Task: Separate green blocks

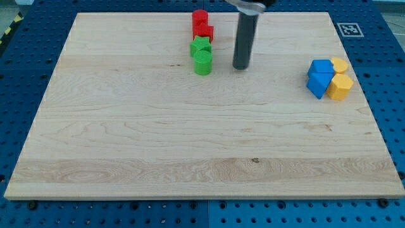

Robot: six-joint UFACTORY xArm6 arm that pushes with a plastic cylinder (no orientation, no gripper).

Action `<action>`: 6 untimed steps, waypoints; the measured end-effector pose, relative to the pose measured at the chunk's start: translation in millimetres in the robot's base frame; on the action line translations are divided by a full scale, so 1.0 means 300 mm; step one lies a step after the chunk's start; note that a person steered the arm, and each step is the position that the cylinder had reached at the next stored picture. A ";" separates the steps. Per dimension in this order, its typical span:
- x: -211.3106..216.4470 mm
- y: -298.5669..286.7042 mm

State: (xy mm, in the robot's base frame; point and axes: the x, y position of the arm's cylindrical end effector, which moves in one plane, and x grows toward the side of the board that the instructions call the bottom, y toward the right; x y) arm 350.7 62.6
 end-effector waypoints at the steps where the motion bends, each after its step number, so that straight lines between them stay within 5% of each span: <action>1: -0.049 -0.031; 6: -0.062 -0.494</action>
